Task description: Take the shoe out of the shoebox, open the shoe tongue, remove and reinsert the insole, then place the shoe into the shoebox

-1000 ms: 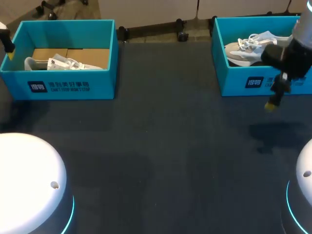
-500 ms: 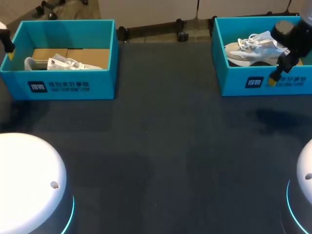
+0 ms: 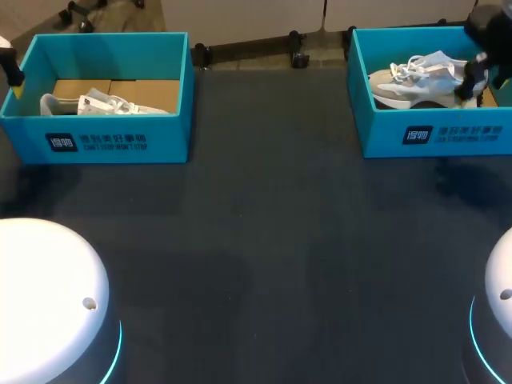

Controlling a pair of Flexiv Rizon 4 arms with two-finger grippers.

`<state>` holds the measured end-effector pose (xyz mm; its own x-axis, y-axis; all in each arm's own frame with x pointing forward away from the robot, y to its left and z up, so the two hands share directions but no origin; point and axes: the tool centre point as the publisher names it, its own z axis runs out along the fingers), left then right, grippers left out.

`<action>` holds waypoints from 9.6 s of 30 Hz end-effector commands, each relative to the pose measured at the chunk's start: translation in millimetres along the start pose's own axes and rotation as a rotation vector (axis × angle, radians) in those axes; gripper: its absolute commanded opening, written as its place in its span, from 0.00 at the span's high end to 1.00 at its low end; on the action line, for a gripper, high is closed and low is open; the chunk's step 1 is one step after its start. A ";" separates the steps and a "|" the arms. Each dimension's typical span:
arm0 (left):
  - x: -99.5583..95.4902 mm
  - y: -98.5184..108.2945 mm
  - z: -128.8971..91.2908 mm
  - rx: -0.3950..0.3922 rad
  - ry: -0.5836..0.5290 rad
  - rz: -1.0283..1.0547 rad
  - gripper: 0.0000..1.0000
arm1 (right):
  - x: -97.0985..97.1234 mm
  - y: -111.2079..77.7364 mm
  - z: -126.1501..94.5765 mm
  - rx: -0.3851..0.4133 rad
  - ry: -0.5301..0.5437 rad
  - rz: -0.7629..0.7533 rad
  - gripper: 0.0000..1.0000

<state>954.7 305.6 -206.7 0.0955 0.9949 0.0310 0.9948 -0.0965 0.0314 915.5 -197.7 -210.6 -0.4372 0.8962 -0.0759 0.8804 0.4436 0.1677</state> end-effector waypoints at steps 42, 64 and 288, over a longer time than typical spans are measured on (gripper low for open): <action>0.2 0.0 -0.2 0.000 0.002 0.001 0.00 | -114.4 116.7 36.0 0.175 -0.209 0.396 0.00; 0.2 0.0 -0.2 0.000 0.002 0.001 0.00 | -163.1 129.5 98.6 0.225 -0.207 0.437 0.00; 0.2 0.0 -0.2 0.000 0.002 0.001 0.00 | 90.2 9.3 -69.3 0.202 -0.141 0.607 1.00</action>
<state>954.7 305.6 -206.7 0.0955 0.9949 0.0311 0.9948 -0.0965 0.0315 884.5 -119.1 -147.7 0.1603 0.9745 -0.1570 0.9870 -0.1602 0.0135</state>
